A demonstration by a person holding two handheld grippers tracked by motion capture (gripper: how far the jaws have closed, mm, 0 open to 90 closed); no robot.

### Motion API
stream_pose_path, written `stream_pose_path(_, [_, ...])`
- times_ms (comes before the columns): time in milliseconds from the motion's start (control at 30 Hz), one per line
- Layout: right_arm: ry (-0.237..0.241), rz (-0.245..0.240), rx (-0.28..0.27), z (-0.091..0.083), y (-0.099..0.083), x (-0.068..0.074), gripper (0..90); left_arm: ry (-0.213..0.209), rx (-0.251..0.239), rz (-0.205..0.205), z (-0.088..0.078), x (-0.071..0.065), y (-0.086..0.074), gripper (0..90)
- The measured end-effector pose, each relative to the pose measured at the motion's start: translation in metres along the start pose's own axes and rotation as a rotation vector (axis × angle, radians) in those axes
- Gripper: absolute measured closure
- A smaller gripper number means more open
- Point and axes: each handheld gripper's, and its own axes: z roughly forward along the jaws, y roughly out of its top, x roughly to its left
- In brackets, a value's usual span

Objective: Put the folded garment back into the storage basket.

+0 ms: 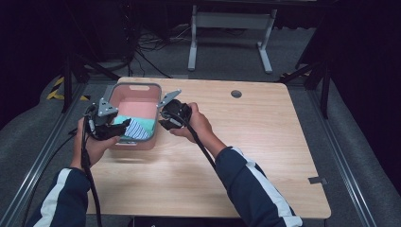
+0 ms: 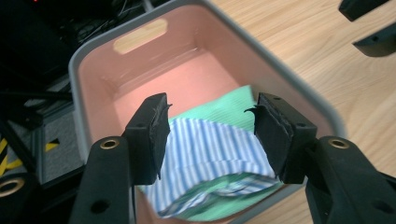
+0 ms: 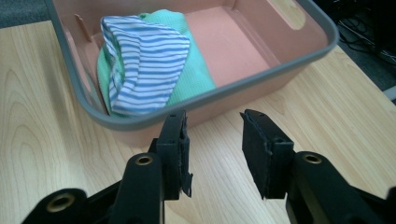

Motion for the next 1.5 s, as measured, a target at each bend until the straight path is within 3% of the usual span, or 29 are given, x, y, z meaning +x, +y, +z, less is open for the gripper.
stream_pose_path(500, [-0.056,-0.014,0.022,-0.041,-0.028,-0.016,58.9,-0.068,-0.027,0.053,-0.002,-0.034,0.008,43.9])
stream_pose_path(1067, [-0.095,-0.016,0.052,-0.074,-0.072,-0.02,54.9,-0.15,-0.054,0.132,-0.002,-0.074,0.003,42.9])
stream_pose_path(1500, [-0.113,-0.01,0.06,-0.096,-0.108,-0.021,51.8,-0.208,-0.027,0.19,0.008,-0.103,-0.005,38.3])
